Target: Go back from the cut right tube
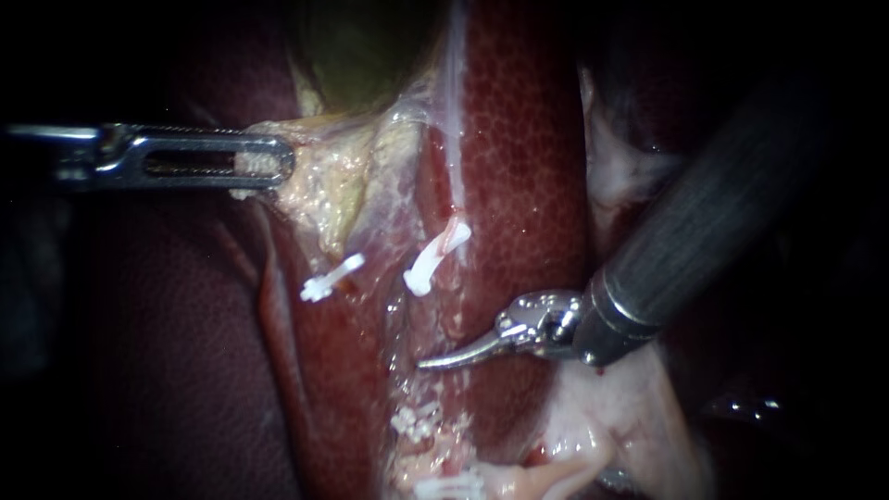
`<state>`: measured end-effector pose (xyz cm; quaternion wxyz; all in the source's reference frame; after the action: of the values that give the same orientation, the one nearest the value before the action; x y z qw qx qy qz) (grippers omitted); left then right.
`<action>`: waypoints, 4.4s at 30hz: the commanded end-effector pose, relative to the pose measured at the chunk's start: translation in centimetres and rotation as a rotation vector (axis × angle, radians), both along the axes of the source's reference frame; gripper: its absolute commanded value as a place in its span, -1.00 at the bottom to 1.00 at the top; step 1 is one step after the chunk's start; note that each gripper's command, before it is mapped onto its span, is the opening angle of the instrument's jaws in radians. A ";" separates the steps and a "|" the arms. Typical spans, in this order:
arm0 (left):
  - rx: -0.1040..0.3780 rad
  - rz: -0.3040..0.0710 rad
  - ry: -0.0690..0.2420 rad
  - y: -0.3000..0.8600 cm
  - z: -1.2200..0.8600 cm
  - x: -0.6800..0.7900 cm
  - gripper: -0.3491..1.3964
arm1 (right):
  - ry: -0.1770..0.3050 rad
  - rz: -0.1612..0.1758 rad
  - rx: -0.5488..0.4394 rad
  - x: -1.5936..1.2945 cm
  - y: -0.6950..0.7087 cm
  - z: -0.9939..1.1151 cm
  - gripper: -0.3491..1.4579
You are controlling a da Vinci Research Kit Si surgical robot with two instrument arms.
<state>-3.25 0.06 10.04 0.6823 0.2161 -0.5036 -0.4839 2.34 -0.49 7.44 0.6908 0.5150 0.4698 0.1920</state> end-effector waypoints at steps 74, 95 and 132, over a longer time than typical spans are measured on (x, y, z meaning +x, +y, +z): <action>-0.003 0.000 0.001 -0.02 0.05 0.00 -1.00 | 0.010 0.222 -0.541 -0.86 0.73 -1.31 0.97; -0.011 0.003 0.009 -0.05 0.14 -0.06 -1.00 | -0.033 0.251 -0.543 -1.00 0.78 -1.47 0.97; 0.051 0.073 0.017 -0.46 0.66 -0.78 -1.00 | -0.026 0.246 -0.544 -0.94 0.79 -1.47 0.97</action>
<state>-4.03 -0.40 10.70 0.6980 0.2472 -0.4771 -0.4734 1.41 0.29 5.97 0.7809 0.2479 0.5540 0.1475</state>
